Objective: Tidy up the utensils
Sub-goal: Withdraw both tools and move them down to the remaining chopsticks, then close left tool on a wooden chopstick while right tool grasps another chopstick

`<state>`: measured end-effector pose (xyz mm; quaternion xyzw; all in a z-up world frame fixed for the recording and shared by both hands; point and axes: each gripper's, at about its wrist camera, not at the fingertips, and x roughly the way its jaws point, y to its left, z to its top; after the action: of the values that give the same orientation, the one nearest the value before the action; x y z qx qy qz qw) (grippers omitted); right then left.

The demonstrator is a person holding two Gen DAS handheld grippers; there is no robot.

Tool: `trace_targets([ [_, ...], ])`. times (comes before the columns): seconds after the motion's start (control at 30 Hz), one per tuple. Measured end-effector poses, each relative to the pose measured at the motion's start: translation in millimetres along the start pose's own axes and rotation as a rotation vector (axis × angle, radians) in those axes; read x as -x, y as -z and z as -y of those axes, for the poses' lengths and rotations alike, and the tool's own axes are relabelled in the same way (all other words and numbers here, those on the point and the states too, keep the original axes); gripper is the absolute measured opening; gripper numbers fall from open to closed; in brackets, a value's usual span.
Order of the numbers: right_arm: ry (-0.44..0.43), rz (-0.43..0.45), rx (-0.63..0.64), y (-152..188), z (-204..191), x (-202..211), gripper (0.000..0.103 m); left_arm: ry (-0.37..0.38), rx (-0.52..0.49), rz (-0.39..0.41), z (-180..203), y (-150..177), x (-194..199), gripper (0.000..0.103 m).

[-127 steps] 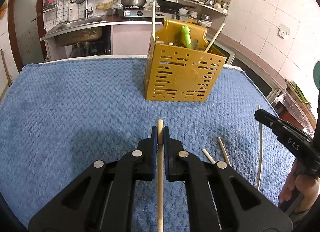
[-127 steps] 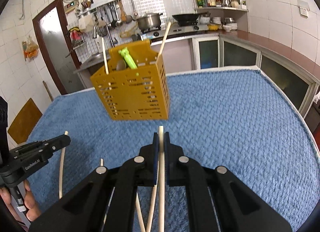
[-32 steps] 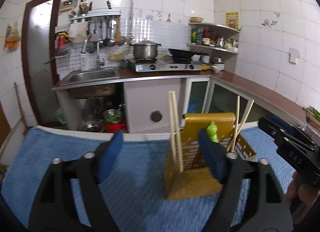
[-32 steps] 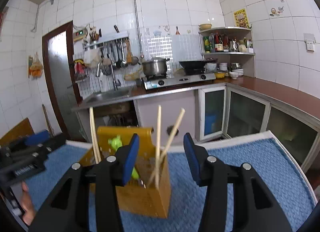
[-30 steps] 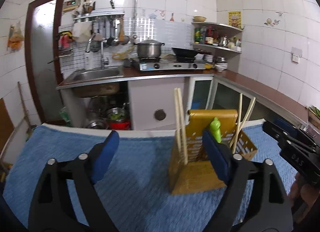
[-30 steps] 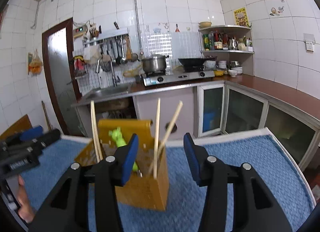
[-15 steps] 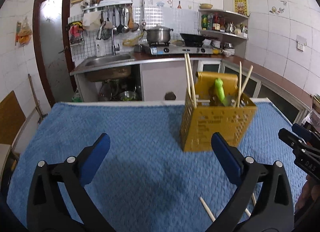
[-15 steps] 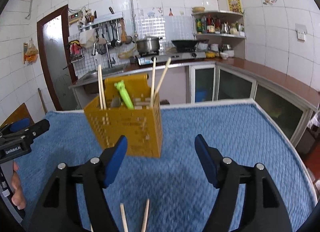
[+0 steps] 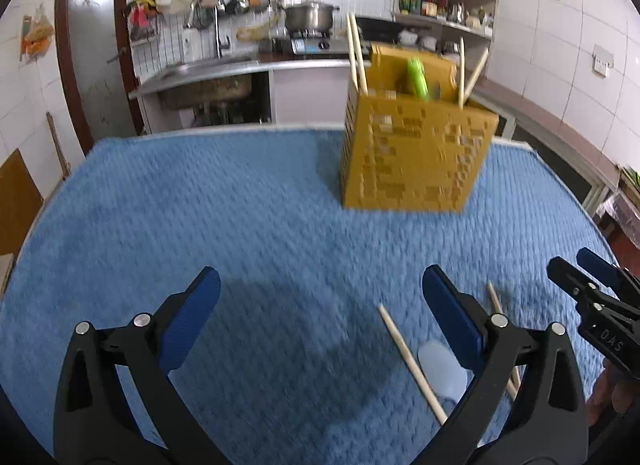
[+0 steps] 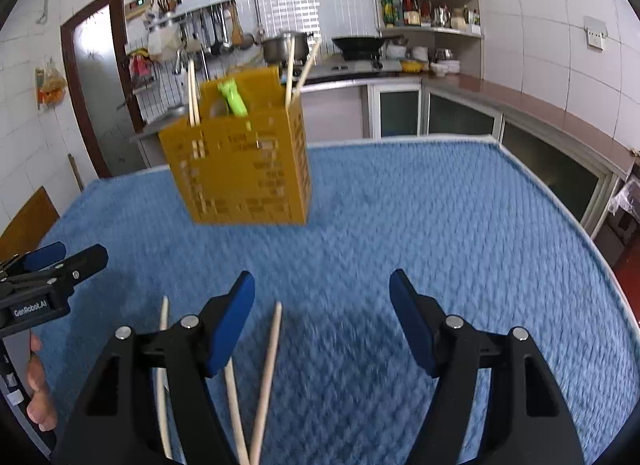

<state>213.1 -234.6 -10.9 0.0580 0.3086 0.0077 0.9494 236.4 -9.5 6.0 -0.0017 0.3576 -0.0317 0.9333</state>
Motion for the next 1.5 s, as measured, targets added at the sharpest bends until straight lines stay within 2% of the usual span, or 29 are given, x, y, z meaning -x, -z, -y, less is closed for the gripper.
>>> trace_targets([
  [0.2, 0.006, -0.076, 0.002, 15, -1, -21, 0.069, 0.021, 0.029, -0.118, 1, 16, -27, 0.098],
  [0.43, 0.027, -0.143, 0.063, 16, -19, -41, 0.065, 0.01, 0.036, -0.208, 7, 19, -50, 0.096],
  [0.57, 0.016, -0.185, 0.068, 19, -24, -51, 0.054, 0.012, -0.004, -0.23, 19, 23, -57, 0.079],
  [0.63, 0.015, -0.201, 0.078, 20, -27, -54, 0.043, 0.019, -0.019, -0.232, 24, 24, -59, 0.074],
  [0.7, 0.012, -0.217, 0.086, 21, -28, -58, 0.033, 0.029, -0.031, -0.233, 28, 23, -59, 0.062],
  [0.77, 0.013, -0.224, 0.089, 21, -29, -59, 0.027, 0.036, -0.039, -0.238, 30, 22, -59, 0.058],
  [0.83, 0.012, -0.232, 0.096, 20, -30, -60, 0.015, 0.038, -0.055, -0.247, 33, 21, -59, 0.052],
  [0.97, -0.004, -0.269, 0.083, 14, -28, -62, 0.013, 0.047, -0.071, -0.27, 38, 17, -62, 0.038],
  [1.13, -0.021, -0.306, 0.048, 9, -25, -71, 0.013, 0.039, -0.095, -0.269, 45, 11, -68, 0.032],
  [1.17, -0.024, -0.311, 0.045, 8, -25, -73, 0.013, 0.039, -0.102, -0.267, 46, 10, -69, 0.029],
  [1.23, -0.024, -0.314, 0.042, 7, -24, -74, 0.011, 0.052, -0.109, -0.264, 47, 8, -71, 0.016],
  [1.33, -0.031, -0.308, 0.024, 7, -20, -73, 0.009, 0.063, -0.109, -0.27, 45, 6, -71, 0.013],
  [1.5, -0.045, -0.307, 0.006, 6, -17, -72, 0.009, 0.129, -0.05, -0.294, 30, -3, -68, 0.009],
])
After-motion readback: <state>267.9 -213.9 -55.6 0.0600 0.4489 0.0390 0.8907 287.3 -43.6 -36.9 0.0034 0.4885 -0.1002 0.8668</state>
